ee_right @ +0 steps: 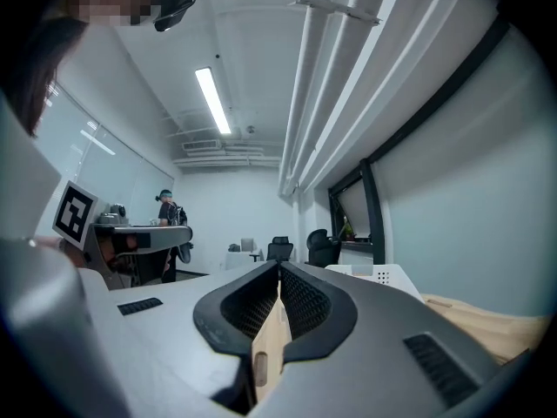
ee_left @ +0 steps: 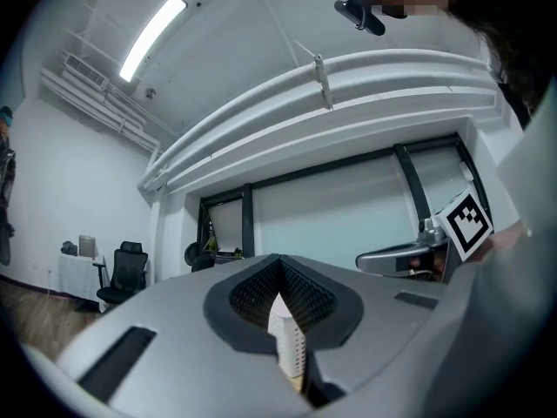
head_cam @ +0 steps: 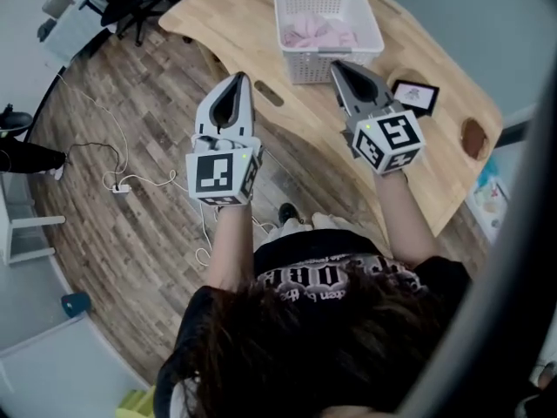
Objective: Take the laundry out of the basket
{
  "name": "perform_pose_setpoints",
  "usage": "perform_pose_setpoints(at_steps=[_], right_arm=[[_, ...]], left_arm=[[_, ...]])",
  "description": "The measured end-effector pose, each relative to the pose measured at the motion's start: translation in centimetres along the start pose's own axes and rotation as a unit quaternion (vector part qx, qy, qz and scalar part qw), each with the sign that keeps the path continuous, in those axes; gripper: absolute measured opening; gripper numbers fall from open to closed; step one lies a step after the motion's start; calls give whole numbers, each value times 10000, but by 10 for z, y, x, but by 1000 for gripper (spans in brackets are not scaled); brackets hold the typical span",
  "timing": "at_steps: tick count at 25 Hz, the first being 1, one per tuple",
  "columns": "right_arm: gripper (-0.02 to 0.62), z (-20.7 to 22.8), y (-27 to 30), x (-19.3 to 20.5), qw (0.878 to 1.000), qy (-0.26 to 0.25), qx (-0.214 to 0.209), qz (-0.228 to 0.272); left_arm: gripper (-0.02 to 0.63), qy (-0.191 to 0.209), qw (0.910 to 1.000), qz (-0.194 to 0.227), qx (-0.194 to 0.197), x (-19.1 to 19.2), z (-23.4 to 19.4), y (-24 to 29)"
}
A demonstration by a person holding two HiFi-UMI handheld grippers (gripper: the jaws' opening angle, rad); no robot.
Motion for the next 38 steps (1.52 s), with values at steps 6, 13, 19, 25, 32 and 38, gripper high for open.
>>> perform_pose_setpoints(at_steps=[6, 13, 19, 25, 32, 38], right_arm=[[29, 1, 38, -8, 9993, -246, 268, 40], [31, 13, 71, -17, 9977, -482, 462, 64], [31, 34, 99, -19, 9969, -565, 547, 25], [31, 60, 127, -20, 9966, -601, 565, 76], [31, 97, 170, -21, 9962, -820, 276, 105], [31, 126, 201, -10, 9952, -946, -252, 17]], left_arm=[[0, -160, 9993, 55, 337, 4, -42, 25], [0, -294, 9975, 157, 622, 15, -71, 56], [0, -378, 9967, 121, 711, 28, -86, 89], [0, -332, 9962, 181, 780, 31, -95, 125], [1, -319, 9960, 198, 808, 43, -102, 170], [0, -342, 9963, 22, 788, 52, -105, 201]])
Point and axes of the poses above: the fingertips, and each gripper's own axes: y forward along the fingers, z to its right, x out of its underside, the point moved 9 cm from there along -y, backward along the fingers, and after that the axes turned 7 degrees about z, right-handed, at the moved point
